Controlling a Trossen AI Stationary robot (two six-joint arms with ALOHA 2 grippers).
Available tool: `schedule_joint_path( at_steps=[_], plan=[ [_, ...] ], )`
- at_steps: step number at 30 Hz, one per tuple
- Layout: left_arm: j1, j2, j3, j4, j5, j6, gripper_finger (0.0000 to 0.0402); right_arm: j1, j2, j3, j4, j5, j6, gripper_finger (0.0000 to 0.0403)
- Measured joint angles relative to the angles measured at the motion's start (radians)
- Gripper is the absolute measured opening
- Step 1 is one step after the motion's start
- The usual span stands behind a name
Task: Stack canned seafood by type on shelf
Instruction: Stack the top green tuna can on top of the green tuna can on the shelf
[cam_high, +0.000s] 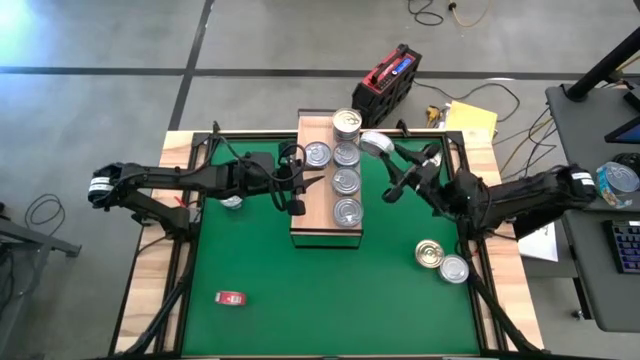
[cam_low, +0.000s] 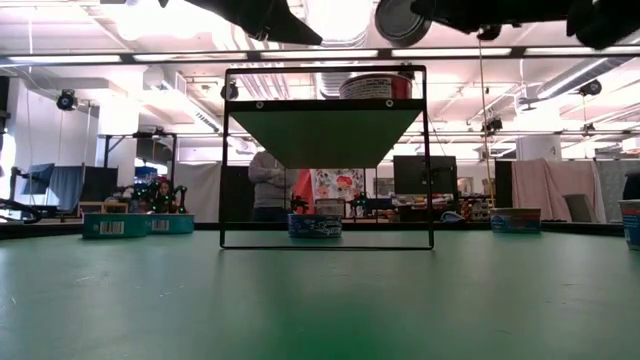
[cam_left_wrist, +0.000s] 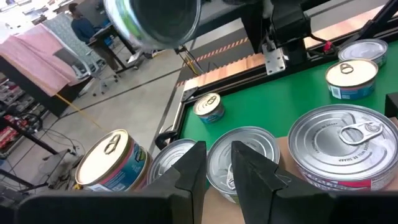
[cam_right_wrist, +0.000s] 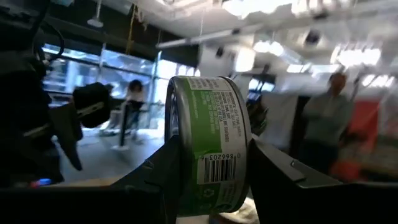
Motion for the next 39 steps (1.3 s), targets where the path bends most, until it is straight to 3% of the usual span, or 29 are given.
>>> schedule_joint_path(
  at_steps=[7,10,16,20,27,35,39],
  plan=[
    [0.000,0.000,0.000,-0.009,-0.015,0.014,0.0061,-0.096,-0.143,0.141,-0.525,-0.242,0.456,0.0138],
    [0.000,0.000,0.000,-0.013,-0.052,0.015,0.0061,-0.110,-0.172,0.172,-0.605,-0.318,0.466,0.0138],
    [0.001,0.000,0.000,-0.049,-0.104,0.015,0.0061,-0.109,-0.207,0.176,-0.656,-0.309,0.400,0.0138],
    [0.001,0.000,0.000,-0.070,-0.105,0.015,0.0061,-0.108,-0.208,0.172,-0.725,-0.306,0.138,0.0138],
    [0.000,0.000,0.000,-0.070,-0.167,0.014,0.0061,-0.083,-0.071,0.118,-0.787,-0.314,-0.452,0.0138],
    [0.000,0.000,0.000,-0.089,-0.183,0.014,0.0061,-0.026,0.040,0.096,-0.633,-0.302,-0.799,0.0138],
    [0.000,0.000,0.000,-0.098,-0.184,0.014,0.0061,0.002,0.076,0.069,-0.578,-0.244,-0.922,0.0138]
  ],
)
